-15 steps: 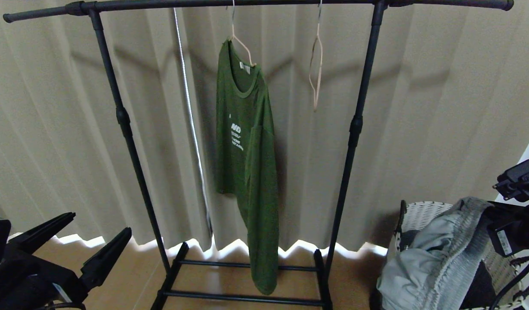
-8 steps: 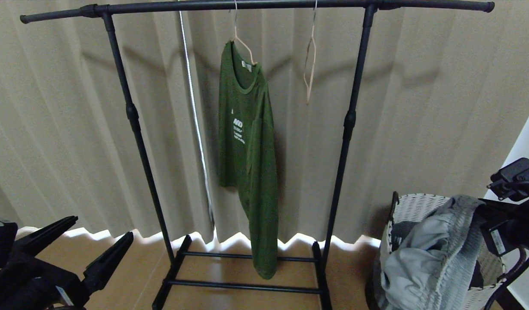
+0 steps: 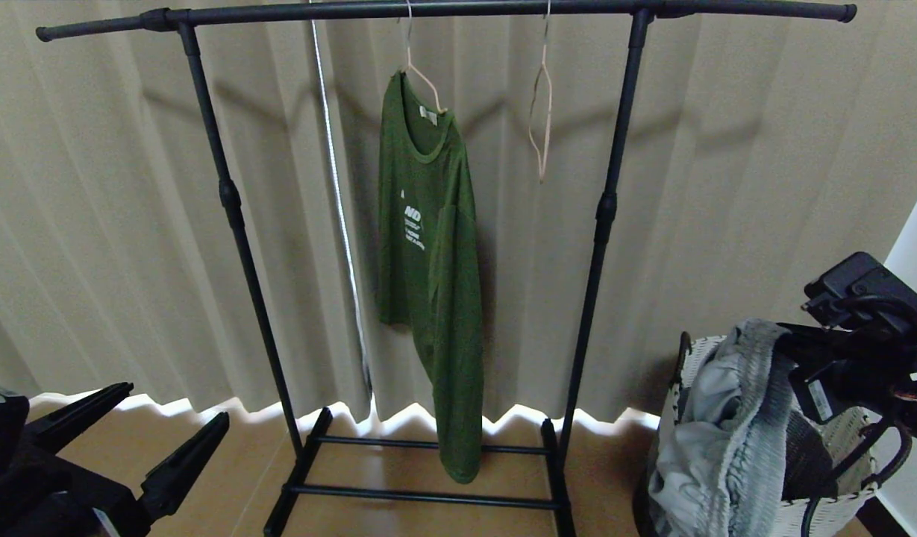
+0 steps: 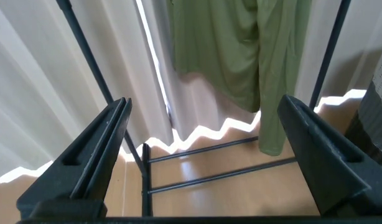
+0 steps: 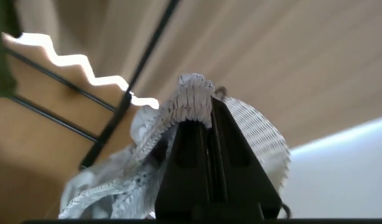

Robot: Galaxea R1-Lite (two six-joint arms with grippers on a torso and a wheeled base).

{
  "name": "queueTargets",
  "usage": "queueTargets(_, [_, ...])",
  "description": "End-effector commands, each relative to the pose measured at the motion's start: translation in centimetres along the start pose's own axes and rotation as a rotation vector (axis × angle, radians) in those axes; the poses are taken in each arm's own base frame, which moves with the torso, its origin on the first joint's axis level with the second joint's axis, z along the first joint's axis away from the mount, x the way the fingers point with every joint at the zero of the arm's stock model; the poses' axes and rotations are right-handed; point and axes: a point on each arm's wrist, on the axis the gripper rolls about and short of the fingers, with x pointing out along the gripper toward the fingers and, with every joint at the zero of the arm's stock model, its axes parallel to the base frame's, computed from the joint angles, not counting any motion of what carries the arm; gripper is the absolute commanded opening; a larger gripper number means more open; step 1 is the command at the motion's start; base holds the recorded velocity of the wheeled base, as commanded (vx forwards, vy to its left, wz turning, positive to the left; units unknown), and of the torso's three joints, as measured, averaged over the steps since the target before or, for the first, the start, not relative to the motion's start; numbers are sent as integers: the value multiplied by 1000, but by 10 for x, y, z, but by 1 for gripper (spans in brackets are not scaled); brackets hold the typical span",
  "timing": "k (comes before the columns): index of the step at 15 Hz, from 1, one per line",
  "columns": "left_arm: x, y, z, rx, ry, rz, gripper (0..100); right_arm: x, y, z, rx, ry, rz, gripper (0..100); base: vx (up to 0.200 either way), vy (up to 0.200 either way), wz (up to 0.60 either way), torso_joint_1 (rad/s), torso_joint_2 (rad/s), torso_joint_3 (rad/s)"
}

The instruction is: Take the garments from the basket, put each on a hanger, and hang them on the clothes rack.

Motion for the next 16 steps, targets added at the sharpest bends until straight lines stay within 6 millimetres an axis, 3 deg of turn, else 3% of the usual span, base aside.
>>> queueTargets(1, [-2, 0, 1, -2, -13, 3, 100, 12, 10, 7, 6, -6, 52, 0, 0, 0, 0, 0, 0, 0])
queueTargets(7, [1, -8, 3, 13, 23, -78, 100, 20, 34, 48, 52, -117, 168, 0, 0, 0, 0, 0, 0, 0])
queueTargets(12, [36, -22, 33, 6, -33, -266, 100, 10, 50, 71, 55, -207, 251, 0, 0, 0, 0, 0, 0, 0])
queueTargets(14, [61, -54, 43, -49, -8, -408, 100, 8, 64, 85, 110, -246, 325, 0, 0, 0, 0, 0, 0, 0])
queueTargets(16, [76, -81, 38, -69, 57, -499, 100, 5, 69, 91, 140, -272, 389, 0, 0, 0, 0, 0, 0, 0])
